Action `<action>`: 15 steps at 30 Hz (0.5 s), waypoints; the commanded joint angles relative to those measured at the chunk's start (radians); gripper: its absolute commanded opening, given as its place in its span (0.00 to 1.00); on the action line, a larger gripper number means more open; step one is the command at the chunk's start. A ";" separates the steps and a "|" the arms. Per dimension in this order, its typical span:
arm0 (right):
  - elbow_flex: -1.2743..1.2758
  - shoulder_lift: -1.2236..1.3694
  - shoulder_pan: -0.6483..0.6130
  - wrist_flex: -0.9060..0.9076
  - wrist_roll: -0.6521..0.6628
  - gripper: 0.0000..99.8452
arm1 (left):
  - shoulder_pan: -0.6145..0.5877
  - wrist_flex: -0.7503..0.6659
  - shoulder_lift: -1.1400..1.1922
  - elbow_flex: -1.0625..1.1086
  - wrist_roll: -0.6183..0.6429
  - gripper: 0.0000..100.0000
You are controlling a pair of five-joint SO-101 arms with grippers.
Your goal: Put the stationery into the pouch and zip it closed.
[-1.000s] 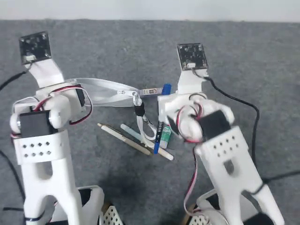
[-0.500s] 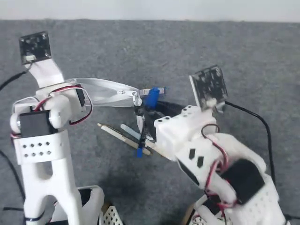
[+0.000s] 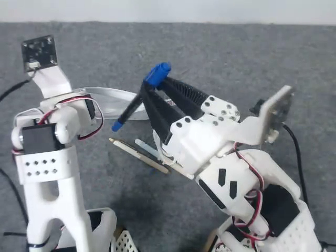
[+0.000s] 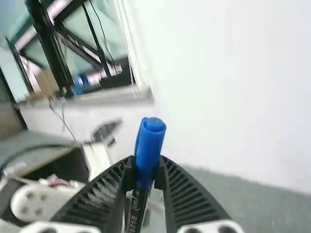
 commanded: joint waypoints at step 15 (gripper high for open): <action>0.345 -0.019 0.010 -0.593 0.269 0.01 | -0.002 -0.028 0.003 0.005 0.020 0.01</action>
